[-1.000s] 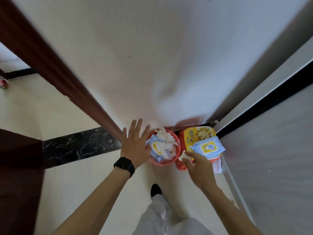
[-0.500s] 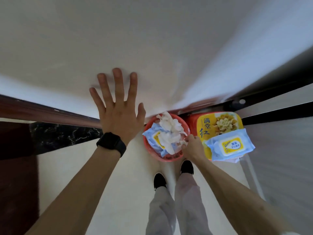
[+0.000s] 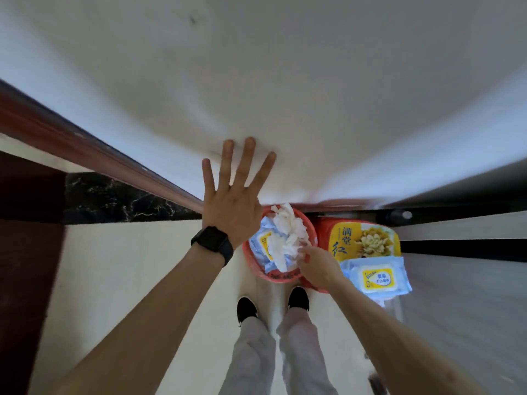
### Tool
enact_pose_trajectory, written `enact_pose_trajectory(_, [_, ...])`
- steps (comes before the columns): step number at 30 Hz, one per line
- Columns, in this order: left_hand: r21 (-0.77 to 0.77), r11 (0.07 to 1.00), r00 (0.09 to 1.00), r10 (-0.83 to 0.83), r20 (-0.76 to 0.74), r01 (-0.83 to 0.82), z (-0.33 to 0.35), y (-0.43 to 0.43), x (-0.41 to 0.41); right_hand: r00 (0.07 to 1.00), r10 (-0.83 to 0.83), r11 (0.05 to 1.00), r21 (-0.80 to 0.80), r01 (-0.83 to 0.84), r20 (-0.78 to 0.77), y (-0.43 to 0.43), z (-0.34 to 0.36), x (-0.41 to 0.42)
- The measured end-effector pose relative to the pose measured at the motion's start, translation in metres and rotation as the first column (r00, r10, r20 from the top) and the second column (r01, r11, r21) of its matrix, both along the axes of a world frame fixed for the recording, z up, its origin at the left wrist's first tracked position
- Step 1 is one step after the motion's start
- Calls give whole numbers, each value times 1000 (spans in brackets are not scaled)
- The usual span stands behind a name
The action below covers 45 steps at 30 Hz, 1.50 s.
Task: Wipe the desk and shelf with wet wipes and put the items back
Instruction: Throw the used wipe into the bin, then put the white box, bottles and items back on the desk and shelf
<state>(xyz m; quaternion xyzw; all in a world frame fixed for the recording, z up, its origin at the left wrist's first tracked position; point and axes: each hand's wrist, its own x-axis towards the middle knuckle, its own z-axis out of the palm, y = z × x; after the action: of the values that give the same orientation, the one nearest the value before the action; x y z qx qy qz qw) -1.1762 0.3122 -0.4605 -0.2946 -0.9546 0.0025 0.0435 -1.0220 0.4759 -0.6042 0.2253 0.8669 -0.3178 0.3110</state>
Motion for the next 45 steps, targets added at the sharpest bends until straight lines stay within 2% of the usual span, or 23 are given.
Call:
enact_pose_trajectory(3, [-98,995,972,35,233,-12,33,-12,20,986,66,998,20,-64,-154,0,79,-4])
enact_pose_trajectory(6, [-141,965,876,259,406,-220,74,-35,47,917,226,974,82,-210,-329,-2,167,-8])
enact_pose_trajectory(9, [-88,920,804,379,459,-383,109,-60,81,790,376,926,166,-338,-485,-10,237,-14])
enact_pose_trajectory(11, [-47,875,766,448,461,-483,128,-84,110,649,415,902,194,-386,-638,-22,280,-16])
enact_pose_trajectory(13, [4,793,705,539,460,-609,147,-111,137,490,447,871,238,-431,-748,-39,317,-21])
enact_pose_trajectory(17, [106,566,552,718,424,-818,187,-175,188,243,515,748,293,-595,-822,-97,376,-29])
enact_pose_trajectory(20, [200,387,434,833,343,-900,222,-227,233,114,528,632,299,-714,-842,-164,409,-27])
enact_pose_trajectory(24, [234,165,217,951,220,-958,263,-286,312,-68,476,443,306,-843,-877,-260,432,-3])
enact_pose_trajectory(29, [309,-81,-34,987,155,-948,301,-350,432,-196,450,177,302,-937,-872,-370,458,66])
enact_pose_trajectory(34, [349,-251,-233,968,93,-903,324,-410,538,-273,423,34,316,-948,-864,-467,487,144])
enact_pose_trajectory(39, [333,-330,-326,943,70,-883,332,-477,630,-352,388,-63,357,-932,-852,-560,501,222])
enact_pose_trajectory(45, [341,-364,-377,926,30,-867,339,-570,722,-356,407,-130,333,-934,-841,-657,499,300])
